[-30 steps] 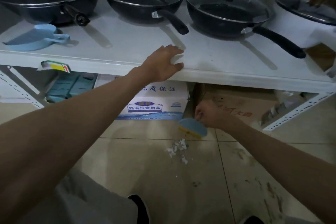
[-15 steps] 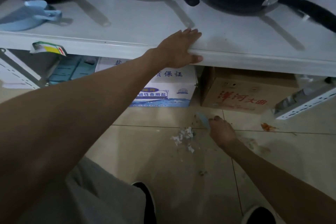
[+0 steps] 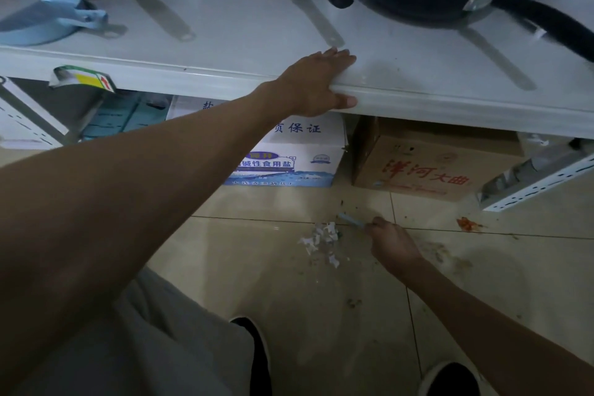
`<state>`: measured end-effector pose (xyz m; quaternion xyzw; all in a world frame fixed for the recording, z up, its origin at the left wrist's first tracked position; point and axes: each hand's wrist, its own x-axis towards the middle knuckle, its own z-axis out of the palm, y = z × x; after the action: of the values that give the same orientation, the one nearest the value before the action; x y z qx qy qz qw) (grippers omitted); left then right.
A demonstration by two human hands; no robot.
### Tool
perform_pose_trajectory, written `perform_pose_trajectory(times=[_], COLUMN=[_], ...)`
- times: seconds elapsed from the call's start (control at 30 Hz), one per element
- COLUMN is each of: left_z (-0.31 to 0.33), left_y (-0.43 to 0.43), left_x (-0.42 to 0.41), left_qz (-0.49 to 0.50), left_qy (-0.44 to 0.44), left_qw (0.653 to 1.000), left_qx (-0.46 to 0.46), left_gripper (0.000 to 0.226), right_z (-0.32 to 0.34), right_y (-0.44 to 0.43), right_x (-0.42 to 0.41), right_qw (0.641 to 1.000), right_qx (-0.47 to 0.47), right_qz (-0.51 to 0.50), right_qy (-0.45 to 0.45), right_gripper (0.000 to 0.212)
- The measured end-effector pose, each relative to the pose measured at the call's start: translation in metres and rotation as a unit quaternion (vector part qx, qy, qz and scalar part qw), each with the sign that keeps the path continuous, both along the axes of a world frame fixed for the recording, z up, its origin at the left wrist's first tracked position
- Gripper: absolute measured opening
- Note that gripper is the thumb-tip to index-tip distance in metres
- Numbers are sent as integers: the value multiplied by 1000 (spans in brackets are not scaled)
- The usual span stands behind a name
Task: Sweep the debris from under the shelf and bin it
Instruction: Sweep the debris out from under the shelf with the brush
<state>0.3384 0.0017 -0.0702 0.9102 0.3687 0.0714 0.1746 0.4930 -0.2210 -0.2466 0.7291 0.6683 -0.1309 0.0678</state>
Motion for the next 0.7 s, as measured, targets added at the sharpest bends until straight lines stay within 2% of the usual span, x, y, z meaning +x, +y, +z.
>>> perform_pose_trajectory(times=[0.07, 0.17, 0.33, 0.7], left_z=[1, 1, 2, 1], left_y=[0, -1, -1, 1], left_x=[0, 0, 0, 0], left_qz=[0, 1, -2, -5], left_qy=[0, 2, 1, 0], left_qw=[1000, 1000, 1000, 1000], left_qx=[-4, -3, 2, 12], left_gripper=[80, 80, 80, 80], right_z=[0, 2, 8, 1], right_y=[2, 8, 20, 21], right_x=[3, 12, 25, 30], right_qw=[999, 986, 942, 922], right_qx=[15, 90, 163, 178], right_qz=[-19, -127, -261, -293], right_qy=[29, 66, 136, 178], right_gripper=[34, 15, 28, 24])
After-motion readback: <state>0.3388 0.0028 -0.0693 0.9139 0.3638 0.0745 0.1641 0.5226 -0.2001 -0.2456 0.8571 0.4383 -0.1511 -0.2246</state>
